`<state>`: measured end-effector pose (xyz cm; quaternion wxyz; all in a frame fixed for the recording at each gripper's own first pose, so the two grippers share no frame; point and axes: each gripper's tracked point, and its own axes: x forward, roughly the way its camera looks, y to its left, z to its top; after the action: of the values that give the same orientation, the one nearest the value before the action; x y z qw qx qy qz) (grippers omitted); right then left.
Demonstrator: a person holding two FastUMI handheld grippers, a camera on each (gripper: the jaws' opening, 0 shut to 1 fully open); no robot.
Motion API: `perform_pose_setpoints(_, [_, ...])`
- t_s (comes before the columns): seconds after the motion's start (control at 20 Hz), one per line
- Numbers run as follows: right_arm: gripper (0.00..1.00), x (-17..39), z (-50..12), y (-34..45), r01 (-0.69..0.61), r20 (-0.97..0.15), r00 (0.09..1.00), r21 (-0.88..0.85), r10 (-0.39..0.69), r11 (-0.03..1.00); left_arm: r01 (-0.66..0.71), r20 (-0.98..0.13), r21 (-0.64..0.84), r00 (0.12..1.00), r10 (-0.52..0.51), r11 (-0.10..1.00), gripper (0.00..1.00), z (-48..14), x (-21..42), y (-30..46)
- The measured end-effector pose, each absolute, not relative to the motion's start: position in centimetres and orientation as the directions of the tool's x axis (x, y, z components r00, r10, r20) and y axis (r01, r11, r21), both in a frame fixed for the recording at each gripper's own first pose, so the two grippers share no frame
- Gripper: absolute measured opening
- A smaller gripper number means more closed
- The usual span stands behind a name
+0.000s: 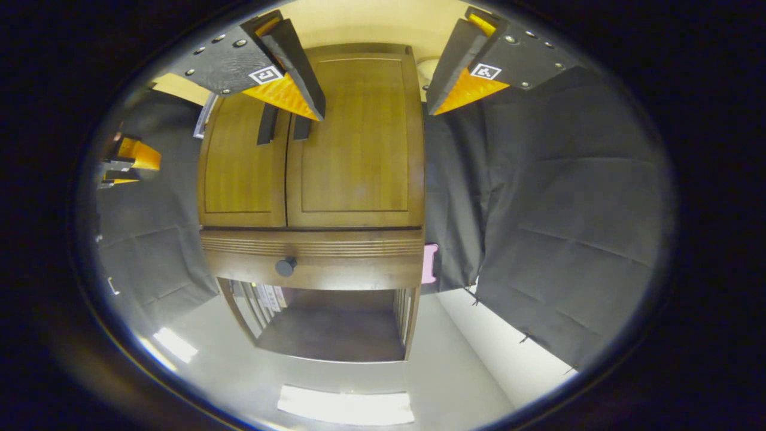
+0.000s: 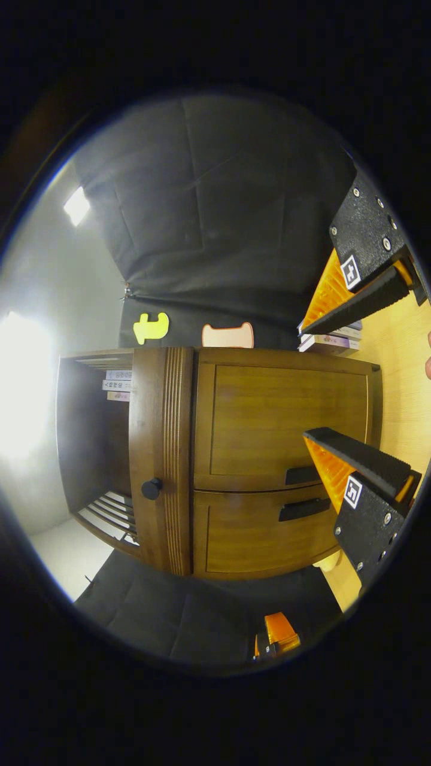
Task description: Open the right door of the double-door shoe cabinet with the right hand, and open the left door with the left hand.
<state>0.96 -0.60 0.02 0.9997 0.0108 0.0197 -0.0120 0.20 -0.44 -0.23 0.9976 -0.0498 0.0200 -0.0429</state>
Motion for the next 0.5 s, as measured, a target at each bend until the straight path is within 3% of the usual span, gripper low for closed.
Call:
perform_pose_setpoints(0.1, [0.96, 1.3, 0.1, -1.1, 0.049, -0.046, 0.998, 0.026, -0.048, 0.998, 0.088, -0.055, -0.107, 0.994, -0.094, 0.99, 1.0, -0.4, 0.2, -0.5])
perform_pose_setpoints(0.15, [0.96, 1.4, 0.1, -1.0, 0.057, -0.05, 0.997, 0.029, -0.055, 0.998, 0.08, -0.079, -0.098, 0.993, -0.088, 0.992, 0.89, -0.7, 0.2, -0.3])
perform_pose_setpoints(0.25, [0.96, 2.0, 0.1, -0.8, 0.058, -0.067, 0.996, 0.038, -0.055, 0.998, 0.076, -0.108, -0.091, 0.991, -0.086, 0.993, 1.0, -0.7, 0.0, -0.5])
perform_pose_setpoints(0.5, [0.96, 2.5, -0.8, -1.8, 0.03, -0.081, 0.996, 0.062, -0.025, 0.998, 0.091, -0.119, -0.124, 0.987, -0.106, 0.988, 1.0, -0.8, -0.2, -0.6])
